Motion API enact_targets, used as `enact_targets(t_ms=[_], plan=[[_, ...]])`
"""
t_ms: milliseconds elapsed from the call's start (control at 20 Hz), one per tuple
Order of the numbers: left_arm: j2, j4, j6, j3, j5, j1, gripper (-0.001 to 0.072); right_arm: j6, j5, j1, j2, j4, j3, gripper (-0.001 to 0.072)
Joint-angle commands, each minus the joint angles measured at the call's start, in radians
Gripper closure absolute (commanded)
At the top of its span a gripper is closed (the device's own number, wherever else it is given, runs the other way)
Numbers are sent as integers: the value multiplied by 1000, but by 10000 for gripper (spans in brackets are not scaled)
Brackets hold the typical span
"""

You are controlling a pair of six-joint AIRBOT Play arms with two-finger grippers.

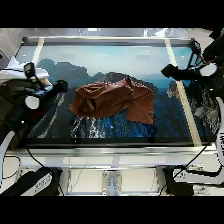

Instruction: Fold the shirts.

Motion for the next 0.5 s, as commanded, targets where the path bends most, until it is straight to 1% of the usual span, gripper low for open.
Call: enact_targets(t_ms=[0,100,150,300,350,450], plan=[[65,0,-68,-55,-187,180,16,3,308,-159,26,-97,1,230],[79,-13,-213,-170,-194,227,16,3,343,-205,26,-47,-63,229],[81,-51,-266,-231,-180,227,16,2,323,-208,26,-13,-106,229],[74,-246,-262,-350,-111,219,16,2,174,-186,6,121,-217,229],[64,-273,-237,-353,-113,219,16,0,152,-174,-15,166,-221,230],[39,-381,-134,-352,-113,214,16,-27,134,-149,-49,225,-217,230]])
